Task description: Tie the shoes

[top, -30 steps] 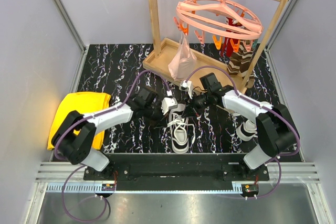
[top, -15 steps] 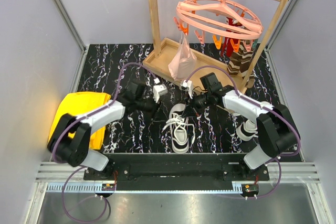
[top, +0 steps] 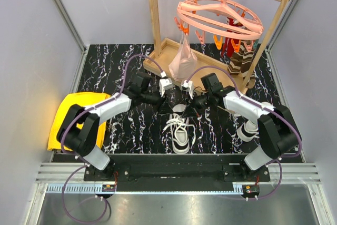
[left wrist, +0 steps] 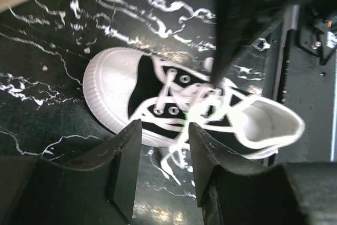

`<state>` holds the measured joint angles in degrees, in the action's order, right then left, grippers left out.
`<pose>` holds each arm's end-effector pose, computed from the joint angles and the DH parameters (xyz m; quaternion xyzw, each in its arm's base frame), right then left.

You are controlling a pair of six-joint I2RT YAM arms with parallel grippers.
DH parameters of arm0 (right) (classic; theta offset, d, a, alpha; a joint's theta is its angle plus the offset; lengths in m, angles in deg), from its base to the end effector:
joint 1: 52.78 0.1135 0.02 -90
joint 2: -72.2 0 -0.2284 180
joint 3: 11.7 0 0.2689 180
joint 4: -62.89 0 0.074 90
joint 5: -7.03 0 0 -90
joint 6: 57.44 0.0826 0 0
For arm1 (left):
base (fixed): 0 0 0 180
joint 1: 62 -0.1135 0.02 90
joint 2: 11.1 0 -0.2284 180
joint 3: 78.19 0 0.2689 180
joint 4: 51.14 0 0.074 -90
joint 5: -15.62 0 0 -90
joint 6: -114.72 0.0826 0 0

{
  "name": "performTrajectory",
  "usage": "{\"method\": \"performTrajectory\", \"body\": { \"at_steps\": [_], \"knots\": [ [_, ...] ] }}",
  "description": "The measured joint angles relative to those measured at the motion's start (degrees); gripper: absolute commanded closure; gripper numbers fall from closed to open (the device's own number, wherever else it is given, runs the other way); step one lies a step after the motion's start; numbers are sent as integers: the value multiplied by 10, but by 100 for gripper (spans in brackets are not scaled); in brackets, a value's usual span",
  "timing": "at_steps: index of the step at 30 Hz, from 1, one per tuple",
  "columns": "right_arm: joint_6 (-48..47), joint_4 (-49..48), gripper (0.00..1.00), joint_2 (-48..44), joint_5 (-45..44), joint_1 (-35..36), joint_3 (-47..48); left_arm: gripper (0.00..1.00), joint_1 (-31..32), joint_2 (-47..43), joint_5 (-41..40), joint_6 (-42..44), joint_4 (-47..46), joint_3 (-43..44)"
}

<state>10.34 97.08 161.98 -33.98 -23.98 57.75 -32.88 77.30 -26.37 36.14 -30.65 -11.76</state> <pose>0.2729 0.2212 0.1441 -0.4873 0.7278 0.4102 0.2542 0.2832 -0.2280 0.1539 0.4435 0.7274 -0.4245 0.3065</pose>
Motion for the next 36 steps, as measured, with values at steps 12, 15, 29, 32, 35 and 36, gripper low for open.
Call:
{"method": "performTrajectory", "body": {
  "at_steps": [12, 15, 29, 32, 35, 36],
  "knots": [
    [0, -5, 100, 0, -1, 0, 0, 60, 7, 11, 30, 21, -57, -21],
    [1, -5, 100, 0, -3, 0, 0, 60, 21, -30, 35, 68, -57, -44],
    [19, -5, 100, 4, -3, -6, 0, 58, 110, -26, 11, 214, -32, -45],
    [24, -5, 100, 9, -3, -9, 0, 62, 113, -11, 1, 224, -30, -45],
    [27, -6, 100, 13, -4, -12, 0, 65, 116, 1, -5, 233, -25, -45],
    [28, -6, 100, 14, -3, -12, 0, 66, 117, 4, -6, 236, -23, -44]
  ]
}}
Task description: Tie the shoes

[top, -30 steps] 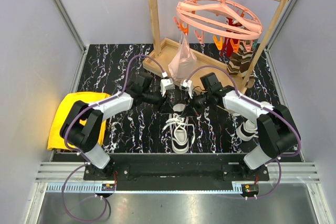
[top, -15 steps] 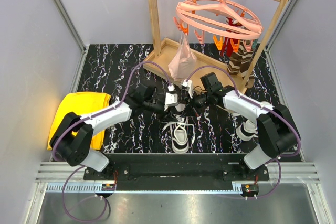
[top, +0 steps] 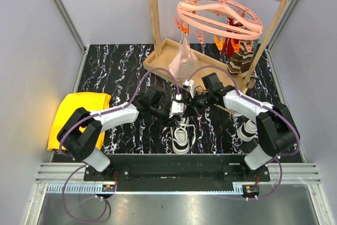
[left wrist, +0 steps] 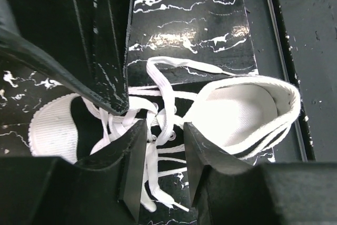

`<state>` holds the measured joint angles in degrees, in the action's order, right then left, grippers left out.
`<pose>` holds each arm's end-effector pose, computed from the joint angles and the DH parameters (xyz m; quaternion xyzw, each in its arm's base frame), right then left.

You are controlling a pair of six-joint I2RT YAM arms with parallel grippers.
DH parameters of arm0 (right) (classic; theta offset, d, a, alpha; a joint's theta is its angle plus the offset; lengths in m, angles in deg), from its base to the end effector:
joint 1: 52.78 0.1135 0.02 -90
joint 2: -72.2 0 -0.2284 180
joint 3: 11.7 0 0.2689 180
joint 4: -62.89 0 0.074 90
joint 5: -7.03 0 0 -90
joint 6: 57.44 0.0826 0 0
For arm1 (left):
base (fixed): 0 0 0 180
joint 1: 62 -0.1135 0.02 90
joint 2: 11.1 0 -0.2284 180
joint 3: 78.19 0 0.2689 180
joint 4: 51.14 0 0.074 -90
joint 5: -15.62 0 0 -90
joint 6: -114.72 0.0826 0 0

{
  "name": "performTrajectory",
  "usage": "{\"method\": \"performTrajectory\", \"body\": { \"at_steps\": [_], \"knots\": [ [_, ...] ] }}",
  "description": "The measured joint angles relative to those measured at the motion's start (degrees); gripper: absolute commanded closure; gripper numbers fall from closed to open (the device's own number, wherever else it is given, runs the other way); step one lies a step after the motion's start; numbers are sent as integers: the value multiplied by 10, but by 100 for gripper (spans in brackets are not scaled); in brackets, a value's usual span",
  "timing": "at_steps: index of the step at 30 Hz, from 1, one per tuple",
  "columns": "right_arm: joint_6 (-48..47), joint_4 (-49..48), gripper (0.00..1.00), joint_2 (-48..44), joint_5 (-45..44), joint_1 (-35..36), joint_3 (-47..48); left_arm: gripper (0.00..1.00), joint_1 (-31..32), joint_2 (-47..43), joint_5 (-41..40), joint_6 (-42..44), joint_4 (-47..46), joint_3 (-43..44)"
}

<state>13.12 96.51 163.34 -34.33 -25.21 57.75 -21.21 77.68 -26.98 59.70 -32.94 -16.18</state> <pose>0.2794 0.2158 0.1367 -0.4595 0.7487 0.4114 0.2431 0.2231 -0.2728 0.1289 0.6409 0.5731 -0.3886 0.3314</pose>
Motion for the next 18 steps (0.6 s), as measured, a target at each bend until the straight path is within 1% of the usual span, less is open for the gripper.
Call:
{"method": "performTrajectory", "body": {
  "at_steps": [2, 4, 6, 9, 10, 14, 16, 18],
  "knots": [
    [0, 0, 100, 0, 0, 0, 0, 67, 1, 5, -1, 2, 4, 3],
    [1, -1, 100, 0, 0, 0, 0, 72, 2, 9, -2, 4, 8, 7],
    [1, -1, 100, 0, 0, 0, 0, 74, 2, 11, -2, 7, 12, 9],
    [2, -1, 100, 0, 0, 0, 0, 80, 3, 11, -2, 10, 14, 10],
    [2, -1, 100, 0, 0, 0, 0, 85, 3, 11, -3, 10, 15, 10],
    [2, -1, 100, 0, 0, 0, 0, 92, 4, 10, -3, 6, 14, 10],
    [2, -1, 100, 0, 0, 0, 0, 94, 4, 8, -5, -2, 12, 10],
    [2, -1, 100, 0, 1, 0, 0, 93, 4, 2, -11, -10, 6, 10]
  ]
}}
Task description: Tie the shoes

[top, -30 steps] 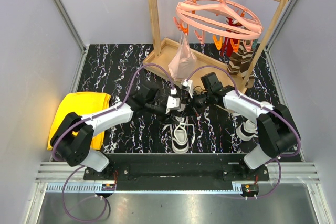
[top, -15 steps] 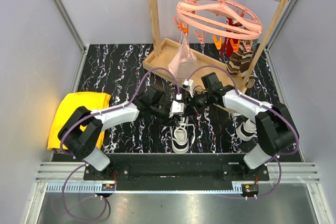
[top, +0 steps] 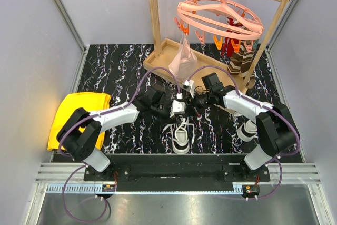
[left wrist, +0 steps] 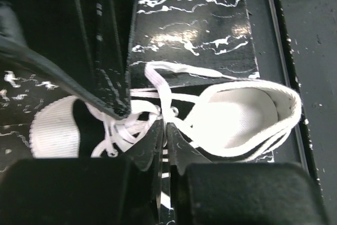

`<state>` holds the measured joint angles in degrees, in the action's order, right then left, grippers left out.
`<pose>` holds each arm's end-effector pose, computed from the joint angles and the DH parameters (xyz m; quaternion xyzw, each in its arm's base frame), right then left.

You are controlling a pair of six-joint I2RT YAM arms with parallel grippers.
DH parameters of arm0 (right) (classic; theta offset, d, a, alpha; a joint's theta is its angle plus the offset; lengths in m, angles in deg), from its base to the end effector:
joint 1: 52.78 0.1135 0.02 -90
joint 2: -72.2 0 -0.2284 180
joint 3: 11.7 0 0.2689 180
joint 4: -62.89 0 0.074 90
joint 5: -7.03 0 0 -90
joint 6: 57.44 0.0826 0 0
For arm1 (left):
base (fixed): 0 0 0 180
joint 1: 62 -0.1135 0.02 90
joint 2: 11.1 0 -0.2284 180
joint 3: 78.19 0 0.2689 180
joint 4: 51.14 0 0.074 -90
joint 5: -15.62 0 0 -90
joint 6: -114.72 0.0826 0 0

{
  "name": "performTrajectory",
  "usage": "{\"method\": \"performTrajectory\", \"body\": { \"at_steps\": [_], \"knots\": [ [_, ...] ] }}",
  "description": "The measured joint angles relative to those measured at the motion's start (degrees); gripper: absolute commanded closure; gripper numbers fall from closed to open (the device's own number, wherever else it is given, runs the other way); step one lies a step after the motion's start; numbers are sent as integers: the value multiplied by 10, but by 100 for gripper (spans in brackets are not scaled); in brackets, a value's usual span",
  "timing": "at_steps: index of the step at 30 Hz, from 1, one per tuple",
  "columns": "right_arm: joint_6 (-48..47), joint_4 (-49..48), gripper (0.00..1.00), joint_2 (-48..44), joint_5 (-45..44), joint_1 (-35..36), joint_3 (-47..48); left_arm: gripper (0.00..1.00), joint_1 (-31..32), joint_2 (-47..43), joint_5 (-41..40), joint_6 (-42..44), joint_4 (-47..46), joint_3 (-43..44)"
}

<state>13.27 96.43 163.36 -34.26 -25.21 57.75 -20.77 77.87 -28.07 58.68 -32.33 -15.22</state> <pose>0.2795 0.2159 0.1368 -0.4587 0.7488 0.4122 0.2429 0.2243 -0.2760 0.1316 0.6376 0.5804 -0.3847 0.3295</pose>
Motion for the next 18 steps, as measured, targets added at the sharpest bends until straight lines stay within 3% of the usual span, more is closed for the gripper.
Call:
{"method": "performTrajectory", "body": {
  "at_steps": [2, 5, 10, 18],
  "knots": [
    [0, 0, 100, 0, 0, 0, 0, 88, 0, -7, -5, -10, -6, -1],
    [0, 0, 100, 0, 0, 0, 0, 88, -1, -14, -8, -22, -25, -4],
    [0, 0, 100, 0, 0, 0, 0, 99, -1, -17, -16, -37, -31, -7],
    [0, 0, 100, 0, 4, 0, 0, 100, -2, -17, -54, -91, -49, -7]
  ]
}}
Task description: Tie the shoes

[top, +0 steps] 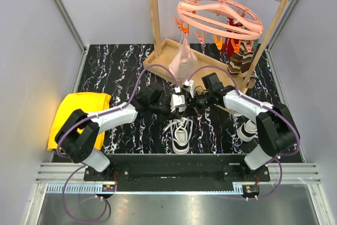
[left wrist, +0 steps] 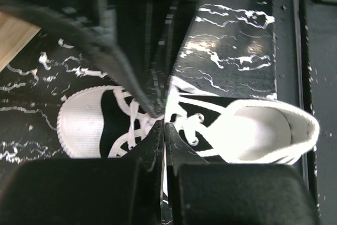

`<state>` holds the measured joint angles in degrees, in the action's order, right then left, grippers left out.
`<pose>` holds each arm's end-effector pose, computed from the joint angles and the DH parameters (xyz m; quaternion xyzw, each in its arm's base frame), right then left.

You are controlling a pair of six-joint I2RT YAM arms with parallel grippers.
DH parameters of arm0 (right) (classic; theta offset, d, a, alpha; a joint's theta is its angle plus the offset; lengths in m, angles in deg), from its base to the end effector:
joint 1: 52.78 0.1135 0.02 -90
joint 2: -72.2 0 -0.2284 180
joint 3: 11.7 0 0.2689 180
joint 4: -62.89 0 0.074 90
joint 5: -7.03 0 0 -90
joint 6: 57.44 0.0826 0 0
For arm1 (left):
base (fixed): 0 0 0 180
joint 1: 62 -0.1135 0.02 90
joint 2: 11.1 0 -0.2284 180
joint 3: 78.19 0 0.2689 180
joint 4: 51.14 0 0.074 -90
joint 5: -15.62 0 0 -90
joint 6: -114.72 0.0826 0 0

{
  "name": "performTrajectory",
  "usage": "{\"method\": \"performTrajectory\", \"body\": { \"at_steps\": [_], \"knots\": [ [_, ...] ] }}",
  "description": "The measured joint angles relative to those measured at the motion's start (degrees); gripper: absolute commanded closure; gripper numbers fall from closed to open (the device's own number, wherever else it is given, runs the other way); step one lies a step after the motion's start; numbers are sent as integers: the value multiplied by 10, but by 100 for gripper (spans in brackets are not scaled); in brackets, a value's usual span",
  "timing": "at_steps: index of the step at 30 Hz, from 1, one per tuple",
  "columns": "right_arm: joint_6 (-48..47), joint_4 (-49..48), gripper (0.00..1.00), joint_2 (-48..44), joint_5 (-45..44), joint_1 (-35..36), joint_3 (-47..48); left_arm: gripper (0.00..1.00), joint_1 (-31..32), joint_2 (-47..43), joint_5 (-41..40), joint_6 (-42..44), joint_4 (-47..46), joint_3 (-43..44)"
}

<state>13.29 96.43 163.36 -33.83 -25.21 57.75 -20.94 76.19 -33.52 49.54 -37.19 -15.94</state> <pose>0.2791 0.2162 0.1372 -0.4589 0.7471 0.4154 0.2422 0.2351 -0.2765 0.1420 0.5860 0.6281 -0.3689 0.3550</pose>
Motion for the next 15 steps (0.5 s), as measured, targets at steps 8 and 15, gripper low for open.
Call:
{"method": "performTrajectory", "body": {
  "at_steps": [8, 15],
  "knots": [
    [7, 0, 100, 0, 5, 0, 0, 100, -1, 7, -34, -69, -23, -5],
    [18, -9, 100, 0, 12, 0, -1, 100, -1, 10, -58, -133, -38, -24]
  ]
}}
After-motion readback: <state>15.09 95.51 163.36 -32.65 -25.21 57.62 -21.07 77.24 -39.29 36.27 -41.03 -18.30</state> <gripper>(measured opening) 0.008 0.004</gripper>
